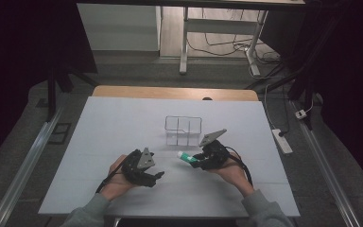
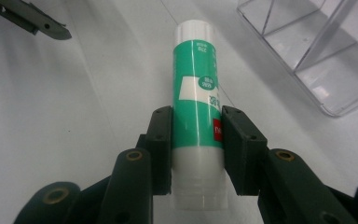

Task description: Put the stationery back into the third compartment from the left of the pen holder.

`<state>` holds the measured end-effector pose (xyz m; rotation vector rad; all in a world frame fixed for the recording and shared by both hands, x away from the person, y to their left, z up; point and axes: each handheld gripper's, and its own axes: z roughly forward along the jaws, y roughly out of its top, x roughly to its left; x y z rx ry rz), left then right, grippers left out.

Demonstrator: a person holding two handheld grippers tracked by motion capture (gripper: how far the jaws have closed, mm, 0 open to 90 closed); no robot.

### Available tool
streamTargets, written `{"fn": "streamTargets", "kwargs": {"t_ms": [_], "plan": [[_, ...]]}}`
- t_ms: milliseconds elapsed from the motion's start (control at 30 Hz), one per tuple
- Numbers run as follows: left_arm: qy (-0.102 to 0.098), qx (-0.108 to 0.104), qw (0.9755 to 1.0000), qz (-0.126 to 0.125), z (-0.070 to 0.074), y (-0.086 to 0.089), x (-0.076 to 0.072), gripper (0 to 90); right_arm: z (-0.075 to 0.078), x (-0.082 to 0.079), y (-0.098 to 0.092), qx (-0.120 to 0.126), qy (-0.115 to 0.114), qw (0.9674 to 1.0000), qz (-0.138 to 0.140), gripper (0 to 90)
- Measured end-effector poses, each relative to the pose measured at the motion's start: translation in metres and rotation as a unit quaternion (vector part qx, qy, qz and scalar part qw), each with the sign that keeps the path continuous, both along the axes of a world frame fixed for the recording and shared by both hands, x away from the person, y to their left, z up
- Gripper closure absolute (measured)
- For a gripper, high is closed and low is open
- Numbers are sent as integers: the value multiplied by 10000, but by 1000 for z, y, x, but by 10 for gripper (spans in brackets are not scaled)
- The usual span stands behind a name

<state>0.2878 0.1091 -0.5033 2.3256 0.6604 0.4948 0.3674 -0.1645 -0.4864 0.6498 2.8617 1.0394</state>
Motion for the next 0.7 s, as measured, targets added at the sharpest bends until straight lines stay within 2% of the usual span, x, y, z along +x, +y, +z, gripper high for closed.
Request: {"fn": "streamTargets", "kwargs": {"t_ms": [333, 433, 533, 700], "plan": [[30, 91, 9999, -112, -3, -12, 4, 233, -5, -2, 10, -7, 120, 9999, 94, 645], [-26, 129, 9998, -164, -3, -16, 5, 234, -5, -2, 12, 14, 173, 9998, 133, 645], [-90, 176, 9995, -231, -3, -21, 7, 239, -5, -3, 16, 136, 281, 9992, 238, 645], [-204, 272, 9986, -394, -3, -28, 7, 256, -6, -6, 25, 117, 398, 9982, 427, 645]]}}
